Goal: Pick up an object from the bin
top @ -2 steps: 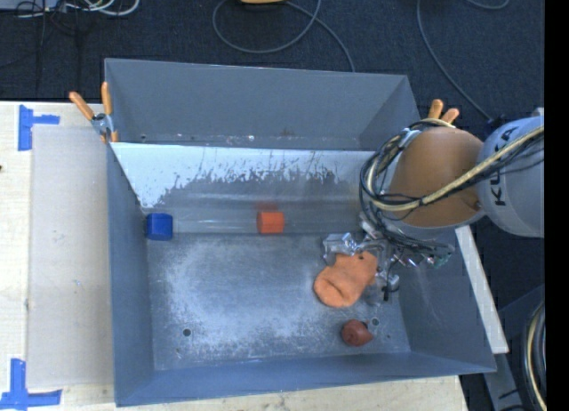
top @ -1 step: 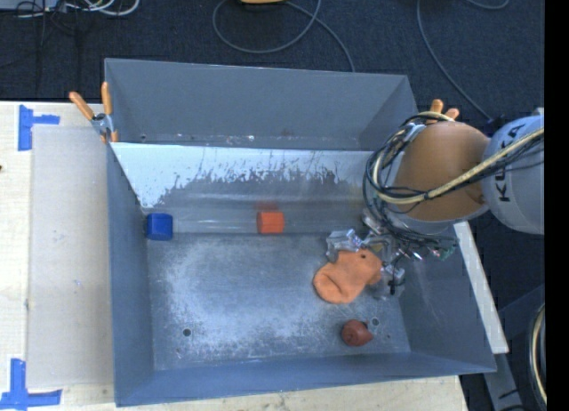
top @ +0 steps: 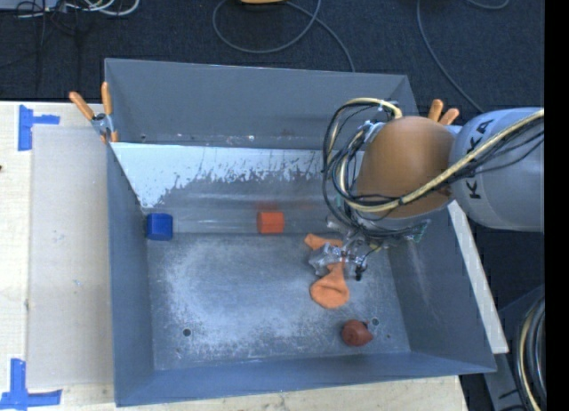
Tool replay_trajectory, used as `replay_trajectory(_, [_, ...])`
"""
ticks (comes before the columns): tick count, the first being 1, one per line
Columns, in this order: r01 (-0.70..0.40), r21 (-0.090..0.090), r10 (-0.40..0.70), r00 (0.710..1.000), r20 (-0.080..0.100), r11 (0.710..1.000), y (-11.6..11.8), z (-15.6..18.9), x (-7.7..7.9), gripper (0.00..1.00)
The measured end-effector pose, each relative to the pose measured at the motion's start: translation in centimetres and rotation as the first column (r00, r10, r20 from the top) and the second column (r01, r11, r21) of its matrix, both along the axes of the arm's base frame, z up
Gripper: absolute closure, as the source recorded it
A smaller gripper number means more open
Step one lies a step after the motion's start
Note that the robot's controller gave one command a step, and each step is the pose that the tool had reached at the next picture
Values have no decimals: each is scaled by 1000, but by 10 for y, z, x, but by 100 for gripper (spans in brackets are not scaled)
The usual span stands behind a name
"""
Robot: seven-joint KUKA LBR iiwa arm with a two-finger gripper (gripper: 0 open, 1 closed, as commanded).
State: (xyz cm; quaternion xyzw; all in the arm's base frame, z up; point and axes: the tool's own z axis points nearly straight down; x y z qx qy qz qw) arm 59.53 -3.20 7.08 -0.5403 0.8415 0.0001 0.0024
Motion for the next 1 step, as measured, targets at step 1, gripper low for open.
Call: replay_trajectory(1, [4, 2, -4, 1000, 0, 1000, 0, 0, 0, 100])
